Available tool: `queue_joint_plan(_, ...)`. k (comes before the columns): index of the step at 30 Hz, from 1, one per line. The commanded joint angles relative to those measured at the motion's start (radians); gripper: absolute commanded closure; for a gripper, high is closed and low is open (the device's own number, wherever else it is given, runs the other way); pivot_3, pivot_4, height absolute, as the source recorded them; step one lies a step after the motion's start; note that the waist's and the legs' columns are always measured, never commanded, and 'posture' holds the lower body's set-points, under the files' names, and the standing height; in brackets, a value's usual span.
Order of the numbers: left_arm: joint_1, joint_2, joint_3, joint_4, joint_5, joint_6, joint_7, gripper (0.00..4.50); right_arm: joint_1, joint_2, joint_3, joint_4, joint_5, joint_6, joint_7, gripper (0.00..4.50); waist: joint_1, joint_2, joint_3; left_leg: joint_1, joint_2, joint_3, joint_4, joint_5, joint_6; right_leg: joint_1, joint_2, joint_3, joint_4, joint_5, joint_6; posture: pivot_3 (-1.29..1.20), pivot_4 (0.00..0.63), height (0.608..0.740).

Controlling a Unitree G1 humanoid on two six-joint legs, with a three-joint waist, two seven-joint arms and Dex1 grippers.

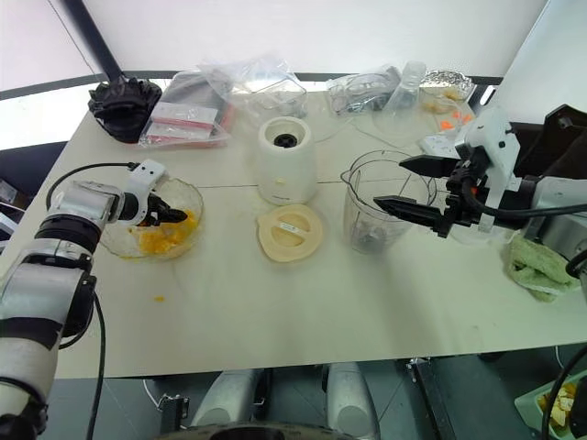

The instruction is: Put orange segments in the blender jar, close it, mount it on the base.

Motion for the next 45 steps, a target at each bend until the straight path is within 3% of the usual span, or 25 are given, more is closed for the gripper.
queue_joint_plan(1,-0.031,-0.001,0.003,0.044,0.031,-0.043,0.032,1.65,0.003,0.0,-0.052,-0.034,0.019,0.001,-0.008,0.19,0.0,0.0,0.0,0.0,0.0,0.0,0.0,0.0,0.0,0.0,0.0,0.0,0.0,0.0,0.0,0.0,0.15,0.74)
queue_joint_plan(17,-0.052,-0.053,0.029,0.113,0.045,-0.084,0.049,1.65,0.009,-0.007,-0.059,-0.034,0.026,0.0,-0.022,0.19,0.003,0.0,0.0,0.0,0.0,0.0,0.0,0.0,0.0,0.001,0.0,0.0,0.001,0.0,0.0,0.0,0.15,0.74)
queue_joint_plan(20,-0.052,-0.054,0.024,0.117,0.053,-0.086,0.05,2.49,0.01,-0.008,-0.06,-0.035,0.025,0.0,-0.024,0.19,0.003,0.0,0.0,0.0,0.0,0.0,0.0,0.0,0.0,0.001,0.0,0.0,0.001,0.0,0.0,0.0,0.15,0.74)
queue_joint_plan(24,-0.049,-0.053,0.025,0.119,0.058,-0.087,0.052,4.44,0.011,-0.008,-0.06,-0.036,0.025,-0.001,-0.026,0.19,0.001,0.0,0.0,0.0,0.0,0.0,0.0,0.0,0.0,0.001,0.0,0.0,0.001,0.0,0.0,0.0,0.15,0.74)
queue_joint_plan(31,-0.043,-0.045,0.039,0.113,0.05,-0.081,0.043,4.44,0.012,-0.006,-0.057,-0.035,0.023,-0.004,-0.026,0.19,0.001,0.0,0.0,0.0,0.0,0.0,0.0,0.0,0.0,0.001,0.0,0.0,0.001,0.0,0.0,0.0,0.15,0.74)
queue_joint_plan(38,-0.046,-0.007,0.141,0.037,-0.043,-0.036,-0.022,4.44,0.018,-0.005,-0.062,-0.039,0.024,-0.002,-0.031,0.19,0.0,0.0,0.0,0.0,0.0,-0.001,0.0,0.0,0.0,0.0,0.0,0.0,0.001,0.0,0.0,0.0,0.15,0.74)
queue_joint_plan(40,-0.037,0.011,0.18,-0.027,-0.084,0.011,-0.053,4.44,0.027,-0.005,-0.069,-0.042,0.025,-0.002,-0.031,0.19,0.0,0.0,0.0,0.0,0.0,-0.001,0.0,0.0,0.0,0.0,0.0,0.0,0.001,0.0,0.0,0.0,0.15,0.74)
queue_joint_plan(45,0.105,0.05,0.338,-0.452,-0.253,0.262,-0.035,4.44,0.036,-0.004,-0.072,-0.037,0.024,-0.003,-0.026,0.19,-0.003,0.0,0.0,0.0,0.001,-0.003,0.0,0.0,0.0,0.0,0.0,0.001,0.001,0.0,0.0,0.0,0.15,0.74)
